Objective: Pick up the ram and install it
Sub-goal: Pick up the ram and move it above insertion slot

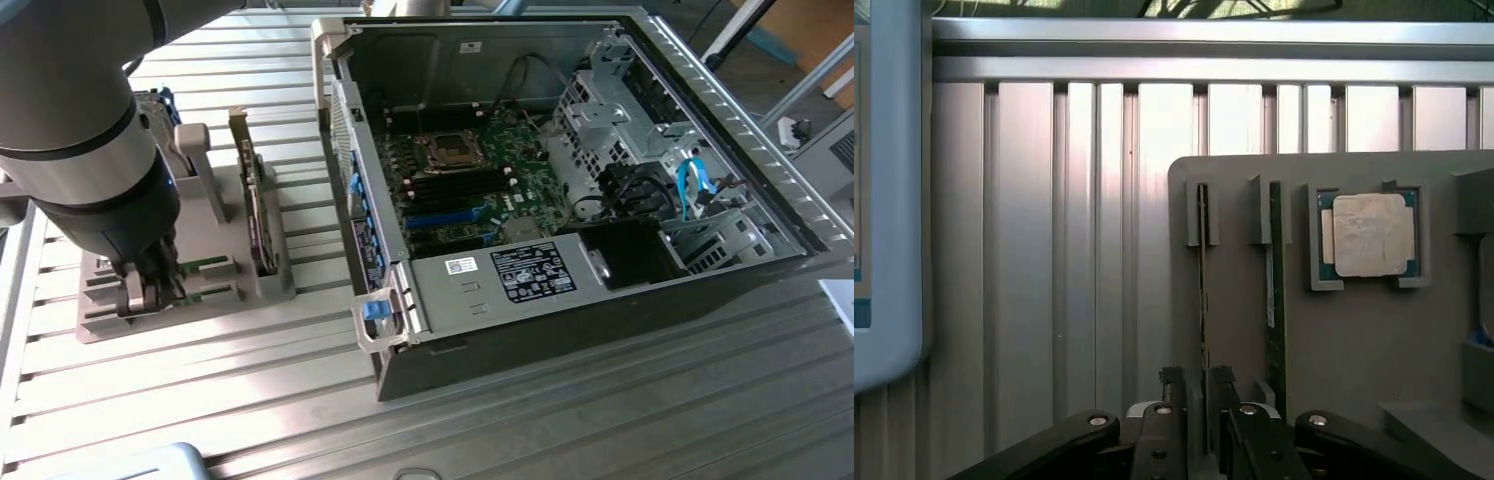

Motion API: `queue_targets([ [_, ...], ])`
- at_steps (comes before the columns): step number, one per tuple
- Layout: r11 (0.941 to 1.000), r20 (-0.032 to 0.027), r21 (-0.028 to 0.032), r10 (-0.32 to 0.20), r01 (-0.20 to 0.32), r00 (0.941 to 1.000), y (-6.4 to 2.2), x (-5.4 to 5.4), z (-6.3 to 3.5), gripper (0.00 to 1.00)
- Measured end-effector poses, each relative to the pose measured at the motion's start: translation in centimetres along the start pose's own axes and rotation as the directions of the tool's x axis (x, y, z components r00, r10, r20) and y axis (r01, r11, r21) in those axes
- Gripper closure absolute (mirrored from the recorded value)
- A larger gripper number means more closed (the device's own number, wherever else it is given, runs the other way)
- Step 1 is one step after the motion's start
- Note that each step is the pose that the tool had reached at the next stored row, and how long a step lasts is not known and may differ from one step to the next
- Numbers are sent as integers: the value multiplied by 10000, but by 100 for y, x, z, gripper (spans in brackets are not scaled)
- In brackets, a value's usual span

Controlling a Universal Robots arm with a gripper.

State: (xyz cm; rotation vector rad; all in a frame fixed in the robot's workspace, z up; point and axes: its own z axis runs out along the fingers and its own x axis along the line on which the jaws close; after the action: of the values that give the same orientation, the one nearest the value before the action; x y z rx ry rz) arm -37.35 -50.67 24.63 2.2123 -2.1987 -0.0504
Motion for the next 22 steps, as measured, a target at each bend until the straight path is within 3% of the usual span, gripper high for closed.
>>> queue_targets([
  [10, 10000, -1, -1, -3, 3, 10000, -3, 30, 93, 76],
  [22, 10000, 15, 1, -4, 4, 10000, -4, 6, 106, 76],
])
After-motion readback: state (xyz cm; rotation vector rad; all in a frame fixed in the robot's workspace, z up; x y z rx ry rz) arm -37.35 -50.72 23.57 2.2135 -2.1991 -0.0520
